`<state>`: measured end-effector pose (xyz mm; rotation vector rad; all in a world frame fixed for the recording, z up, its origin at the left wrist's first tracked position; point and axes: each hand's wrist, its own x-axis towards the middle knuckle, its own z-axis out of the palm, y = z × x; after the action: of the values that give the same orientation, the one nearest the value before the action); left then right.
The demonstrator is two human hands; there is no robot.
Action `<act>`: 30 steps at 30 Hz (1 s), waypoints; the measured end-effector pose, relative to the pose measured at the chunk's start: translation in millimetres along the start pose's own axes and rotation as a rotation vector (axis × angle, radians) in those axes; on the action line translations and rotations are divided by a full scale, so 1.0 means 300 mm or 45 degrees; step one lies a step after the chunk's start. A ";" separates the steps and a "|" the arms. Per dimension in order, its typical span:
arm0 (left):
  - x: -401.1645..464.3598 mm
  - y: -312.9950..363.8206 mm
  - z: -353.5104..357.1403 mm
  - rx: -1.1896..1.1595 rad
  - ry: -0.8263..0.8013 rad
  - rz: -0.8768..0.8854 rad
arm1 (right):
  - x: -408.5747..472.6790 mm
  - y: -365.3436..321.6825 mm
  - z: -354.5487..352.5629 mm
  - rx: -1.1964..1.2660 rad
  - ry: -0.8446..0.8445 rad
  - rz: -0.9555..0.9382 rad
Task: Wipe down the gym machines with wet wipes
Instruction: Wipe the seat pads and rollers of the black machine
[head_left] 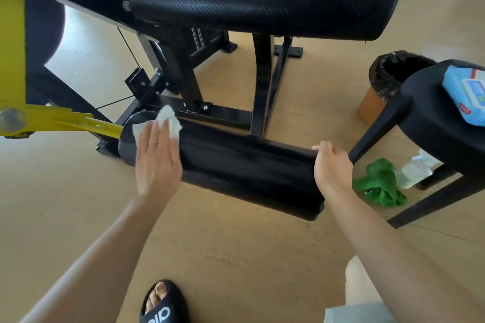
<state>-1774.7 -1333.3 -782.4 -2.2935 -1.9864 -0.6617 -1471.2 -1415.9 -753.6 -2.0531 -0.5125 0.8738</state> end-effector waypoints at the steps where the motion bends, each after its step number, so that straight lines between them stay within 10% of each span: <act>1: -0.028 0.086 0.010 -0.039 -0.026 0.116 | 0.000 -0.002 0.002 -0.009 0.003 0.007; 9: -0.198 0.363 0.050 0.059 -0.201 0.996 | 0.008 0.015 -0.008 0.032 -0.017 -0.036; 16: 0.061 -0.138 -0.030 0.039 -0.052 -0.072 | 0.019 0.014 -0.002 0.036 -0.032 -0.018; 20: 0.062 -0.030 0.009 -0.032 0.039 -0.253 | 0.021 0.014 0.005 0.030 -0.025 -0.005; 27: -0.255 0.617 0.074 -0.030 -0.143 0.668 | 0.026 0.003 -0.004 0.172 -0.116 0.106; 30: -0.326 0.722 0.121 -0.070 -0.219 0.669 | 0.042 0.014 -0.018 0.186 -0.227 0.095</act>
<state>-1566.7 -1453.2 -795.2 -2.8130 -1.3188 -0.4868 -1458.4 -1413.4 -759.7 -1.8815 -0.4554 1.1132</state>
